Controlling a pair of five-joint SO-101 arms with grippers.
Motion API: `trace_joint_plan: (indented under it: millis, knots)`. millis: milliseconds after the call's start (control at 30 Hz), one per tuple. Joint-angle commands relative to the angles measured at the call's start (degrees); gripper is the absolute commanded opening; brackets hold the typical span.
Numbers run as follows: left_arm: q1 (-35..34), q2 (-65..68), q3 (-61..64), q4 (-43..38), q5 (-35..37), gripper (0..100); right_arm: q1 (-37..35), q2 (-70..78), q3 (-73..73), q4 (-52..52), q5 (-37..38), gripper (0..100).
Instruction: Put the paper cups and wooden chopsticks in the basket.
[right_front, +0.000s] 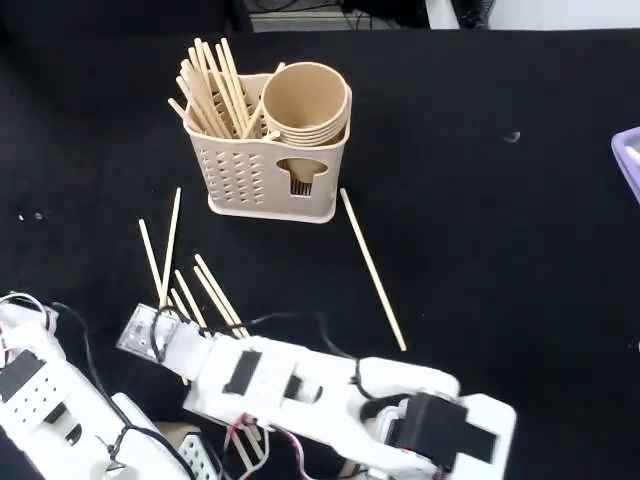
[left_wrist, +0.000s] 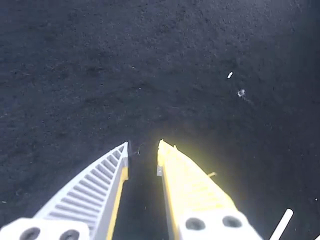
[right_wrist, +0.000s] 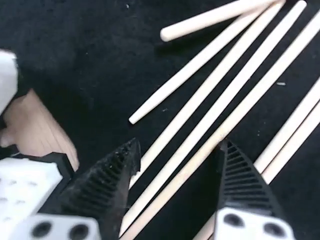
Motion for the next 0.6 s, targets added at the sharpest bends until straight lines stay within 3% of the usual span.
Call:
trace_joint_plan:
  millis: [0,200,467,567]
  knots:
    - [-0.66,-0.09,-4.44,-1.14,0.62,11,0.09,2.15,-4.62,4.48,0.26,23.5]
    - [-0.66,-0.09,-4.44,-1.23,0.62,11,2.55,2.24,-5.23,5.27,0.44,1.2]
    - [-0.66,-0.09,-4.44,-1.23,0.62,11,8.0,-0.31,-4.62,6.51,0.62,1.1]
    - [-0.57,-0.09,-4.44,-1.23,0.62,11,12.13,-3.56,-4.18,9.23,4.04,1.1]
